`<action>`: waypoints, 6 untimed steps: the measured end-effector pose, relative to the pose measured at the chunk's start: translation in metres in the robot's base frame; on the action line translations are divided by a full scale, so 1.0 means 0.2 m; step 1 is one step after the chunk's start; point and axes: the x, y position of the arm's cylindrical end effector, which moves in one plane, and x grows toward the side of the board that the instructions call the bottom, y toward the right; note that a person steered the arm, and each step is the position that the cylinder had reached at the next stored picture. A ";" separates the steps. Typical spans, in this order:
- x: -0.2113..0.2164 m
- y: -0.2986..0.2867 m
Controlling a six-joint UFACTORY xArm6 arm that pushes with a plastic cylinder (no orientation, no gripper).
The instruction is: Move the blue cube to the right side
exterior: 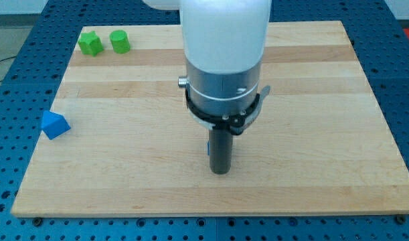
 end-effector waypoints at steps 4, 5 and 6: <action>-0.14 -0.21; -0.27 -0.10; -0.33 0.08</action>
